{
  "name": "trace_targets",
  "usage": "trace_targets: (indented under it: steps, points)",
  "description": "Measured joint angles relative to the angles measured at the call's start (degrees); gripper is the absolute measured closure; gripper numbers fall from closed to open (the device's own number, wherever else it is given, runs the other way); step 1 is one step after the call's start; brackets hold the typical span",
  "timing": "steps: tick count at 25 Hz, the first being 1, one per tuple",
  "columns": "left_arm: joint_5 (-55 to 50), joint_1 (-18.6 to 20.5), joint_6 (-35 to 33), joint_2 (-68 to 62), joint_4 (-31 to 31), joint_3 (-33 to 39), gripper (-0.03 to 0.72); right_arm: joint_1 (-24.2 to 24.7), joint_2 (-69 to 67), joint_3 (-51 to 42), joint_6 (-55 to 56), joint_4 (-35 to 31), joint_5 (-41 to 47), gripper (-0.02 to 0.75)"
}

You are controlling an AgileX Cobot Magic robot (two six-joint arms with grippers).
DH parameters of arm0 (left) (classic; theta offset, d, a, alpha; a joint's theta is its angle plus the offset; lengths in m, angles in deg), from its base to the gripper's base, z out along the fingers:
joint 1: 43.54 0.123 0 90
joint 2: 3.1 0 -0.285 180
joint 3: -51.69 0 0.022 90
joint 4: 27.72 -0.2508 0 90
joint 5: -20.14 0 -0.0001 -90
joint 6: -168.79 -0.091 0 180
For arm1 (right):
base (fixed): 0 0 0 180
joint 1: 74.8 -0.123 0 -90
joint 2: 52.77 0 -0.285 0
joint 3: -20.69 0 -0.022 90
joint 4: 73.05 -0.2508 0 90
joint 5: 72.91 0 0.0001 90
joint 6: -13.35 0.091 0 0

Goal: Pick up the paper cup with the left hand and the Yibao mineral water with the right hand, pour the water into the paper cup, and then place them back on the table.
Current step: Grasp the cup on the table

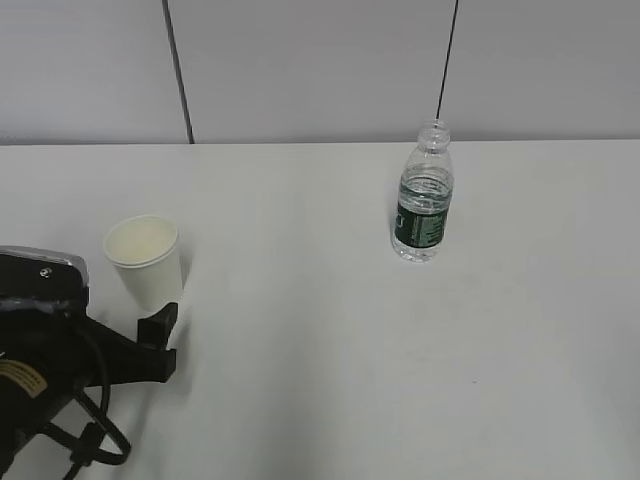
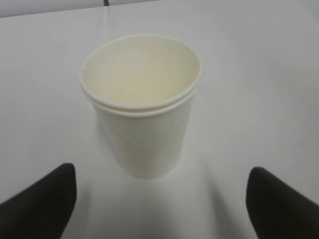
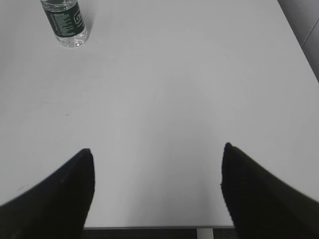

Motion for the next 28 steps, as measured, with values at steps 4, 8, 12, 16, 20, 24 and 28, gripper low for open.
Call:
trace_targets:
  steps: [4,8,12,16,20,24,28]
  points:
    - [-0.05,0.0,0.39,-2.81,2.59,-2.51,0.056,0.0,0.0,0.0,0.0,-0.32,0.0,0.153]
    - [0.07,0.0,1.21,-4.11,6.25,-4.66,0.055,0.0,0.0,0.0,0.0,0.0,0.0,0.153]
    - [0.18,0.0,1.21,-5.49,7.66,-6.95,0.057,0.0,0.0,0.0,0.0,0.0,0.0,0.153]
    - [0.18,0.0,1.21,-7.7,9.45,-8.77,0.059,0.0,0.0,0.0,0.0,-0.32,0.0,0.153]
    - [0.18,0.12,1.21,-8.99,9.43,-9.15,0.067,0.0,0.0,0.0,0.0,-0.32,0.0,0.153]
    - [0.11,1.09,1.28,-10.41,9.38,-9.2,0.076,0.0,0.0,0.0,0.0,0.0,0.0,0.153]
    - [0.12,2.65,1.29,-10.82,9.09,-9.89,0.082,0.0,0.0,0.0,0.0,0.0,0.0,0.153]
